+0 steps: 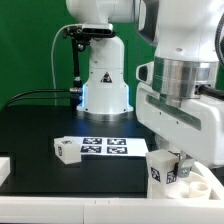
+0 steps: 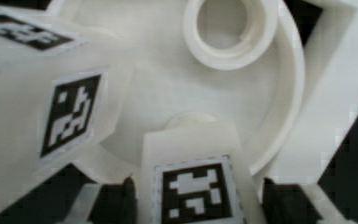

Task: Assemble stool

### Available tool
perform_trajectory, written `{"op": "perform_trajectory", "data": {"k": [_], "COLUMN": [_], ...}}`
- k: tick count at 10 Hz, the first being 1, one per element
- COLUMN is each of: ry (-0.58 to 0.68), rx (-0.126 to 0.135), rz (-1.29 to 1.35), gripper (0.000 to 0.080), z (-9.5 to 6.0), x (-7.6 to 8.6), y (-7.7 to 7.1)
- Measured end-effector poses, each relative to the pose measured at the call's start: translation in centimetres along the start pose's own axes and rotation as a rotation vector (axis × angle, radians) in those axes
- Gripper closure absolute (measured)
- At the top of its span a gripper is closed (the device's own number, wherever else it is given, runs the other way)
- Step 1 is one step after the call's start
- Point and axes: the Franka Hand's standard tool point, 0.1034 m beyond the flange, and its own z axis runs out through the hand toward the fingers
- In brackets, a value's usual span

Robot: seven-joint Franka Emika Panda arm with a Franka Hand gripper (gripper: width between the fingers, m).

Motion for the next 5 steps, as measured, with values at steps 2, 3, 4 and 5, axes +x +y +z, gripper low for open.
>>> {"op": "perform_trajectory", "data": {"k": [2, 3, 4, 5], "ry": [0.021, 0.021, 0.017, 0.016], "rx": [-0.009, -0.006, -0.007, -0.002], "rz": [0.101, 0.112, 0.108, 0.096], "gripper": [0.0462, 0.0462, 0.0355, 0.0227], "z": [-0.16, -0.32, -0.19, -0.36], "x": [-0.04, -0.33, -0.44, -0.34], "y": [0.25, 0.24, 0.27, 0.22]}}
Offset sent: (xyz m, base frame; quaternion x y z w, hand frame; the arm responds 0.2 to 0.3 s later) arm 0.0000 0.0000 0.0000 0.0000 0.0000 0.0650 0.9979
